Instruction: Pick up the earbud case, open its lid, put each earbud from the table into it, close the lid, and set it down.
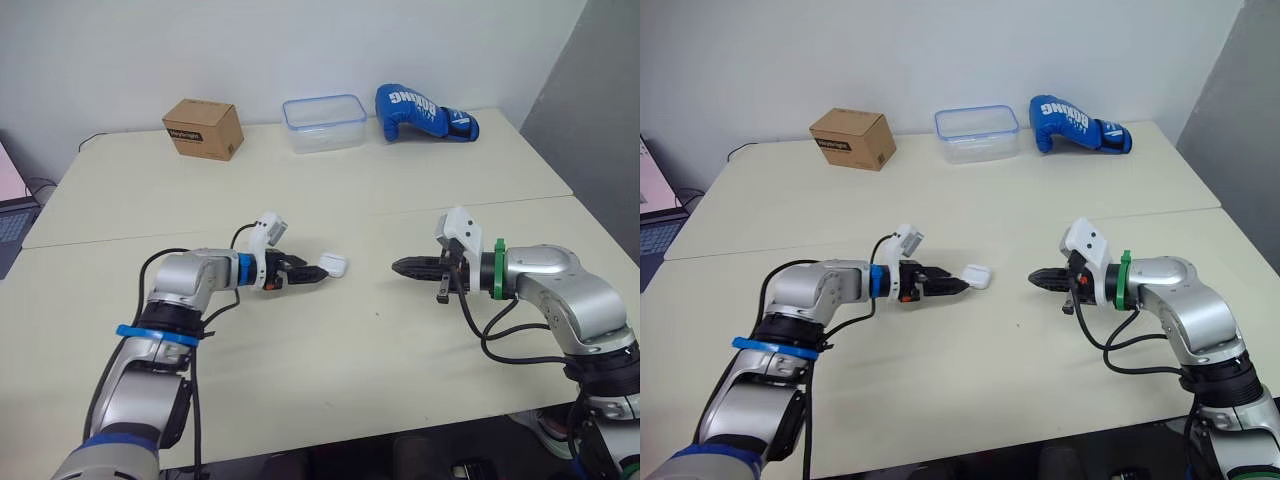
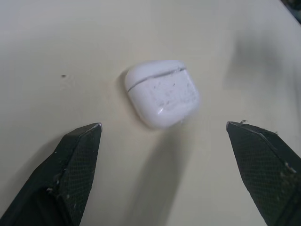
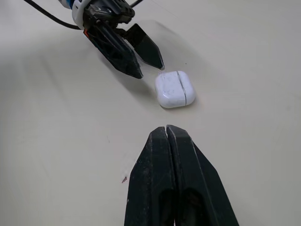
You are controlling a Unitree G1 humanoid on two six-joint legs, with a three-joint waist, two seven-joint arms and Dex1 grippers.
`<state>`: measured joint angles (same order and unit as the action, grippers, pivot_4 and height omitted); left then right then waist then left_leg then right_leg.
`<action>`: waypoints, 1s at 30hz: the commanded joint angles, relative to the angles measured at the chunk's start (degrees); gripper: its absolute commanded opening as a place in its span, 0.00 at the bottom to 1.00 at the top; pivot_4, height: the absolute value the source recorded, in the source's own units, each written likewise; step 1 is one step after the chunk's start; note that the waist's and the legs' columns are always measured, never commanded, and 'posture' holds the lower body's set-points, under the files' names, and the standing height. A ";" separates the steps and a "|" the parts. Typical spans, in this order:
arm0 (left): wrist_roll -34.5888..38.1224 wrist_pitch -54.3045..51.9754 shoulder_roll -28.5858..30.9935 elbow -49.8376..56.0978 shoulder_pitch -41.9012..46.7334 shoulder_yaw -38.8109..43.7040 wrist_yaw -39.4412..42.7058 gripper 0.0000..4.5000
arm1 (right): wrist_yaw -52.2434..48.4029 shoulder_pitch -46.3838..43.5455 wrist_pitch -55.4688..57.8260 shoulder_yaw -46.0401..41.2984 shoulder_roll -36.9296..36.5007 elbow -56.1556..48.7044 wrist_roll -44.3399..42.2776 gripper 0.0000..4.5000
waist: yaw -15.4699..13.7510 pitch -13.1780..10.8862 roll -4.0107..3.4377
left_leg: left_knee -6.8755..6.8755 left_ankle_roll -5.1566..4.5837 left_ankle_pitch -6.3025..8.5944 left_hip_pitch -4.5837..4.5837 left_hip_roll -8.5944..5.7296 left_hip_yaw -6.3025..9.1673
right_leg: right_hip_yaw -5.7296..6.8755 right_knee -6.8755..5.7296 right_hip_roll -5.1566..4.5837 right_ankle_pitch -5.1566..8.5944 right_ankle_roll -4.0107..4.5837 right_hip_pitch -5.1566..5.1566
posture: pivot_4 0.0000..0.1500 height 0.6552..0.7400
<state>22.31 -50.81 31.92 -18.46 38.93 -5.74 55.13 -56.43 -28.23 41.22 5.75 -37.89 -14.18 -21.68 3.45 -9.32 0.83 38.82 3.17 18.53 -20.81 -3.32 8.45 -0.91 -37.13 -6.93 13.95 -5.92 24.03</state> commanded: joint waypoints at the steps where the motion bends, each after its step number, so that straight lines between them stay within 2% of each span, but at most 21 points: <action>1: -2.11 -0.51 4.03 5.24 -5.88 1.17 -2.76 0.99 | 0.82 1.42 -2.34 -1.59 0.69 -2.95 -1.42 0.00 | 0.01 0.00 -0.01 | -0.01 0.00 0.00 0.00 0.01 0.00 | -0.01 0.01 0.00 0.00 0.00 0.01 | 1.00 0.89; 7: -1.07 4.77 6.00 17.07 -17.09 8.16 -7.81 0.99 | 4.35 7.39 -3.91 -4.22 2.27 -8.00 -2.38 0.00 | -0.26 0.01 -0.02 | -0.03 0.00 0.00 -0.03 0.00 0.03 | -0.04 0.04 -0.01 0.00 0.00 0.02 | 1.00 0.89; 14: 0.30 15.14 3.28 29.20 -34.99 18.29 -12.67 0.99 | 11.64 18.86 -7.16 -6.45 5.55 -16.60 -1.91 0.00 | -0.82 0.01 -0.02 | -0.08 0.00 0.01 -0.03 0.03 0.08 | -0.08 0.06 -0.03 0.00 0.00 0.04 | 1.00 0.89; 17: 1.21 15.79 2.85 33.48 -40.48 22.16 -14.78 0.99 | 13.40 23.93 -8.84 -8.13 5.66 -18.83 -2.14 0.00 | -1.70 0.01 -0.02 | -0.07 -0.02 0.02 -0.04 0.01 0.03 | -0.09 0.09 -0.04 0.00 0.01 0.03 | 1.00 0.89; 22: 1.70 18.58 3.14 36.52 -46.51 25.93 -15.43 0.99 | 13.80 28.88 -12.15 -10.04 5.25 -20.29 -2.72 0.00 | -2.09 0.01 -0.01 | -0.05 -0.10 0.07 -0.02 0.01 -0.04 | -0.02 0.07 -0.02 0.00 0.01 -0.06 | 1.00 0.89; 30: 2.94 21.50 2.39 38.34 -50.08 27.11 -15.46 0.99 | 12.99 31.15 -14.45 -10.93 3.99 -19.82 -3.21 0.00 | -2.12 0.01 -0.01 | -0.04 -0.20 0.12 0.03 0.01 -0.01 | 0.02 0.12 -0.01 0.00 0.01 -0.17 | 1.00 0.89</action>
